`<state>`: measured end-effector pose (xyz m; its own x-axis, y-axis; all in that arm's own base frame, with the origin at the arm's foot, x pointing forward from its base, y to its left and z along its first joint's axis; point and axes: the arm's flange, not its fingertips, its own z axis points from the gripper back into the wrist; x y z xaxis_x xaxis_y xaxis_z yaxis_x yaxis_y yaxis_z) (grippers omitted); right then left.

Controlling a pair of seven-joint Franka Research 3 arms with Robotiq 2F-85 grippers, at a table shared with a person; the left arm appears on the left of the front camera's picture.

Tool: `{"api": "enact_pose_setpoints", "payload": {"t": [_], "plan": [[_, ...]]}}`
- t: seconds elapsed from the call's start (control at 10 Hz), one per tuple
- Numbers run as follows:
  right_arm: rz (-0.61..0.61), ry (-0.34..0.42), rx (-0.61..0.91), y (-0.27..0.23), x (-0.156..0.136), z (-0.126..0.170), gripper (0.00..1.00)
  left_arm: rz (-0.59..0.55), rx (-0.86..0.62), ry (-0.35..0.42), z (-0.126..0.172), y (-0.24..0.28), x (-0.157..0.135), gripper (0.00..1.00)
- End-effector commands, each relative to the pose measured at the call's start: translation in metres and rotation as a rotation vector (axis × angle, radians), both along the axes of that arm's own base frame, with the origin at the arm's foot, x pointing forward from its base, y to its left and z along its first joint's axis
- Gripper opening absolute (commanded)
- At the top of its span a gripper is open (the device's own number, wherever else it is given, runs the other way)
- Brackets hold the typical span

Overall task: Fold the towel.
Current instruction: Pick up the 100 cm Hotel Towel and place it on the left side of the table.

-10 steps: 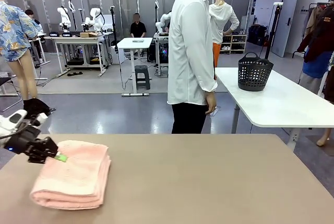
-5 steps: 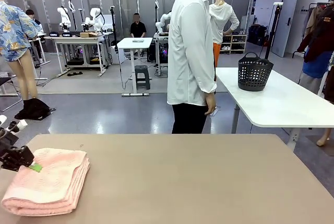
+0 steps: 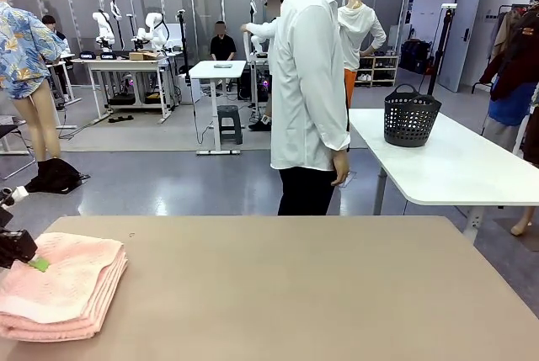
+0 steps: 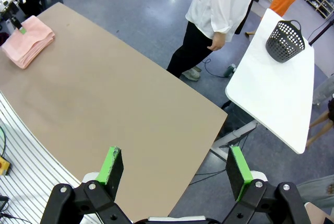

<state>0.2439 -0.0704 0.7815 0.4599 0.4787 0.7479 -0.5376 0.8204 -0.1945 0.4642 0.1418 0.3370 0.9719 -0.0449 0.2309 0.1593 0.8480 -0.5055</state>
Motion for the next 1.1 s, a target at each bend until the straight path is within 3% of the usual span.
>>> {"api": "enact_pose_setpoints", "payload": {"t": [0.0,0.1,0.2,0.3,0.4,0.5,0.6,0.8,1.0], "plan": [[-0.016,0.003,0.008,0.001,-0.001,0.0,1.0,0.041,0.04,0.024,0.002,0.008,0.007,0.17],[-0.016,0.003,0.008,0.001,-0.001,0.0,1.0,0.039,0.043,0.027,0.001,0.005,0.008,0.17],[-0.016,0.003,0.008,0.001,-0.001,0.0,1.0,0.045,0.056,0.028,0.0,0.003,0.008,0.54],[-0.016,0.003,0.008,0.001,-0.001,0.0,1.0,0.06,0.076,0.019,0.001,0.004,0.007,0.55],[-0.016,0.003,0.008,0.001,-0.001,0.0,1.0,0.073,0.075,0.012,0.003,0.006,0.006,0.93],[-0.016,0.003,0.008,0.001,-0.001,0.0,1.0,0.083,0.092,0.006,0.005,0.007,0.005,0.59],[-0.016,0.003,0.008,0.001,-0.001,0.0,1.0,0.106,0.135,-0.009,0.009,0.008,0.003,1.0],[-0.016,0.003,0.008,0.001,-0.001,0.0,1.0,0.142,0.279,-0.037,0.02,0.009,-0.001,1.0],[-0.016,0.003,0.008,0.001,-0.001,0.0,1.0,0.152,0.288,-0.075,0.038,0.011,-0.008,1.0]]}}
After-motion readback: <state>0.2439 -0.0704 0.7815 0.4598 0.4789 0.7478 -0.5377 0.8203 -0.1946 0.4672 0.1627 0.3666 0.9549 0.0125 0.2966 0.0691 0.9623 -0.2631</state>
